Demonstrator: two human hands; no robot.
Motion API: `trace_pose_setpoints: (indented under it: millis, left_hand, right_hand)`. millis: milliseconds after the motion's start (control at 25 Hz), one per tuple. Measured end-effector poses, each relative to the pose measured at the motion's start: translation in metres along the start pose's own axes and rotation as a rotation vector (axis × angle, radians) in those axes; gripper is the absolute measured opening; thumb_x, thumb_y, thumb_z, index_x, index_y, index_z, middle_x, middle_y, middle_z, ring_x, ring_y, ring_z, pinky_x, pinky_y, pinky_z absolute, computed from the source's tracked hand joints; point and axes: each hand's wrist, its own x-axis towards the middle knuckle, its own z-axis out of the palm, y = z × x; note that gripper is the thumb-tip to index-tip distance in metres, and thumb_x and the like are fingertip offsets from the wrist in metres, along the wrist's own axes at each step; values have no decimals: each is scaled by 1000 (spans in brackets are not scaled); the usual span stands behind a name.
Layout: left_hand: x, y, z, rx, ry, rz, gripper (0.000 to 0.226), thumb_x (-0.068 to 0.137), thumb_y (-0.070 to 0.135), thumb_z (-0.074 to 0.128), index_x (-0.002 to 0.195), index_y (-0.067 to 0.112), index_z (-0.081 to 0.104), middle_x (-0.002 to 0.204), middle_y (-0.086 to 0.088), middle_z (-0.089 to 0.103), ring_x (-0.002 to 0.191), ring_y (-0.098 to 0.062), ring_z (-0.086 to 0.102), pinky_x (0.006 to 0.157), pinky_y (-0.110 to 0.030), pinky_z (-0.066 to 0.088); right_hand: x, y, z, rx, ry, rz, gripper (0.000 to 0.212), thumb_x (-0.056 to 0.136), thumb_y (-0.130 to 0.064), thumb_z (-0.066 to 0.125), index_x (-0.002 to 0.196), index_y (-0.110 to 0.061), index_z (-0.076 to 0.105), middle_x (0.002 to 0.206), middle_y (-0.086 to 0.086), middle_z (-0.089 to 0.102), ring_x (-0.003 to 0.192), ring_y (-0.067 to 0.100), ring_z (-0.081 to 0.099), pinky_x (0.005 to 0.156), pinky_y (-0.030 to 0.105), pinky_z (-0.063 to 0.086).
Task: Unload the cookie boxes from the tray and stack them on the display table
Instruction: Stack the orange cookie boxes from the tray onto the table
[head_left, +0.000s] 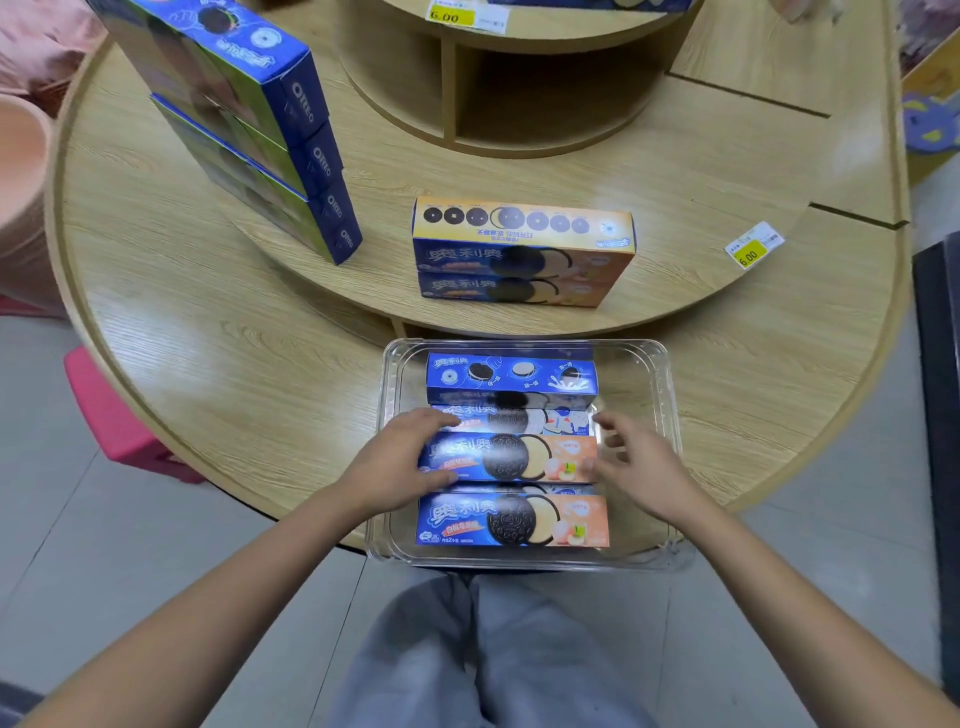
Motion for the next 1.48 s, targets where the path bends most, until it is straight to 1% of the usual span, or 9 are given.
trace_pose_setpoints:
  millis: [200,360,520,720,800,880,1040,1240,1480]
  left_hand:
    - [17,2,1,451,-189,85,75,79,43,63,142,18,31,145,-6,39,131,-26,39,106,-32,33]
    - [26,2,-1,459,-345,15,66,80,42,62,134,17,33,131,-9,51,116,-29,51,89,-35,40]
    - [29,3,-5,374,-345,19,61,77,37,67,127,17,39,120,-9,54,108,-27,53,81,-33,40]
    - [35,0,-25,54,-200,-7,64,58,25,84,114,22,54,103,1,47,95,-17,48,79,-21,40]
    - [34,0,-31,-39,-165,-27,63,57,21,86,113,21,58,104,-1,50,97,-16,49,76,-13,36]
    - [30,5,-34,-145,-131,-68,67,59,18,86,120,20,58,110,0,50,103,-14,50,81,-17,38]
    - [24,13,-35,-369,-52,-209,75,52,9,88,121,16,58,111,3,51,103,-16,51,81,-25,42]
    - [17,7,-39,-451,-101,-316,67,44,-1,89,102,6,56,91,-7,68,83,-21,65,63,-31,56]
    - [6,-1,-38,-524,-36,-299,62,49,-5,84,99,19,58,89,-3,68,80,-17,65,60,-24,52]
  right_hand:
    - [-16,-9,14,-125,-212,132,90,64,-24,79,136,-16,26,123,7,57,109,28,56,90,33,45]
    - [-26,-6,31,-98,-253,164,121,57,-16,82,142,-24,-4,119,7,55,101,28,59,89,38,49]
    - [-29,-2,37,-89,-232,168,126,60,-8,76,141,-35,-16,110,8,59,87,27,63,79,39,54]
    - [-30,0,33,27,-195,146,121,54,-1,76,141,-35,0,97,-5,54,80,23,61,66,32,52]
    - [-31,0,31,88,-196,137,119,50,2,80,138,-33,8,102,-4,45,84,19,55,61,20,47]
    - [-31,0,28,139,-203,160,113,49,5,82,134,-30,16,103,-2,40,86,16,51,59,16,45]
    - [-32,8,26,273,-193,254,99,38,3,87,118,-26,37,101,0,43,88,17,51,72,36,54]
    - [-37,11,24,439,-314,339,85,37,7,83,115,-8,51,92,7,64,77,17,63,61,24,54]
    - [-42,12,19,390,-341,306,78,36,-7,85,105,-17,49,95,8,65,78,18,63,65,29,54]
